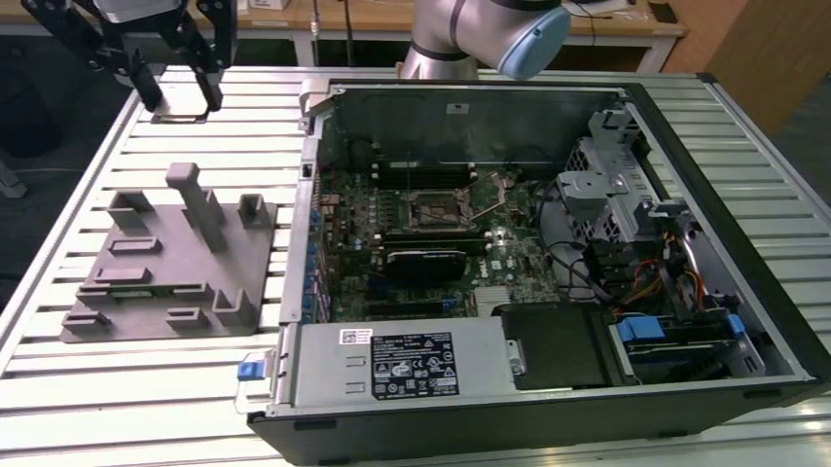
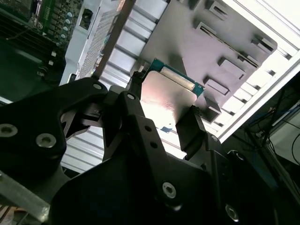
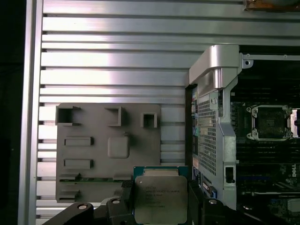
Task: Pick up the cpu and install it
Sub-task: 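Pick up the cpu and move it towards the insertion slot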
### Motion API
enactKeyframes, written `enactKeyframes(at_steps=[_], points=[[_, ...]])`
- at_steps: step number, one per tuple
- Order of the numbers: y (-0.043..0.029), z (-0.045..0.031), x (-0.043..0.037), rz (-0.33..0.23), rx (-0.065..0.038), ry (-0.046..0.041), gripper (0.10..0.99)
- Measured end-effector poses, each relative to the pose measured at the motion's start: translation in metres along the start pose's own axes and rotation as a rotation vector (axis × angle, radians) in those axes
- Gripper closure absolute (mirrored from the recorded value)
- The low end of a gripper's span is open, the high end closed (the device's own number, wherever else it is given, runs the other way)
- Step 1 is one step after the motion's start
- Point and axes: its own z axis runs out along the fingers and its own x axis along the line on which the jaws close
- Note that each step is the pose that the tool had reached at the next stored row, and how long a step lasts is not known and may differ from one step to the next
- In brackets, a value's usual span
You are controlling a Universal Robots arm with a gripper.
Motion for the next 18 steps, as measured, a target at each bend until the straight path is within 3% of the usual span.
enactKeyframes(at_steps=[8, 18], points=[[0.0001, 0.0005, -0.0182, 0.000, 0.000, 0.0000, 0.545], [0.0004, 0.0012, -0.0489, 0.000, 0.000, 0.0007, 0.545]])
